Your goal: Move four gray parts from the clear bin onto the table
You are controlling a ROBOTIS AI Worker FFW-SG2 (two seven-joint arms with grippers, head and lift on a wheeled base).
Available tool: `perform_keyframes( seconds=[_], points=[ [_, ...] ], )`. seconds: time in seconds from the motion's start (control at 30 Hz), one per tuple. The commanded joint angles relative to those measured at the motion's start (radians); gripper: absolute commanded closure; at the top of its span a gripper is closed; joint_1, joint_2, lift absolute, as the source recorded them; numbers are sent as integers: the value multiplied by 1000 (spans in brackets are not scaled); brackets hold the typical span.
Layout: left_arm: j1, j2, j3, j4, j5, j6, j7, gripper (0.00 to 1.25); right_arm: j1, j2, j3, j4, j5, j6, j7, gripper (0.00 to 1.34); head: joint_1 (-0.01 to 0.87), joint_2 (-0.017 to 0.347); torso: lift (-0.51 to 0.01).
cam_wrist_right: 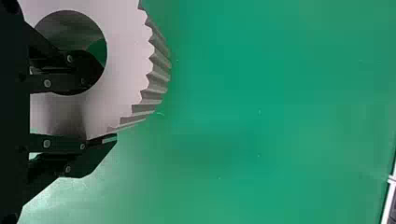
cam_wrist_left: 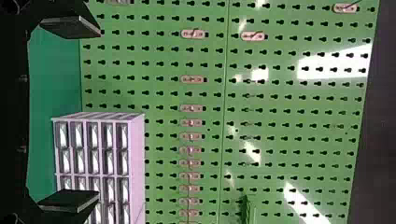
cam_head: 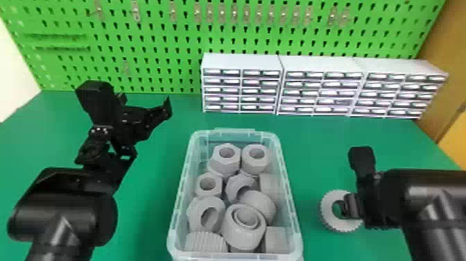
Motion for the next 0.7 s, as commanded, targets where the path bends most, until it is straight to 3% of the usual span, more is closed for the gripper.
perform_keyframes(
  seconds=[0.0,0.67],
  points=[
    [-1,0,0,1,1,-1,-2,76,-7,-5,0,32,-15,-3,0,1118,686,26,-50],
    [-1,0,-3,1,-6,1,-2,76,-19,-8,-5,77,-31,-26,0,1110,686,26,-50]
  ],
)
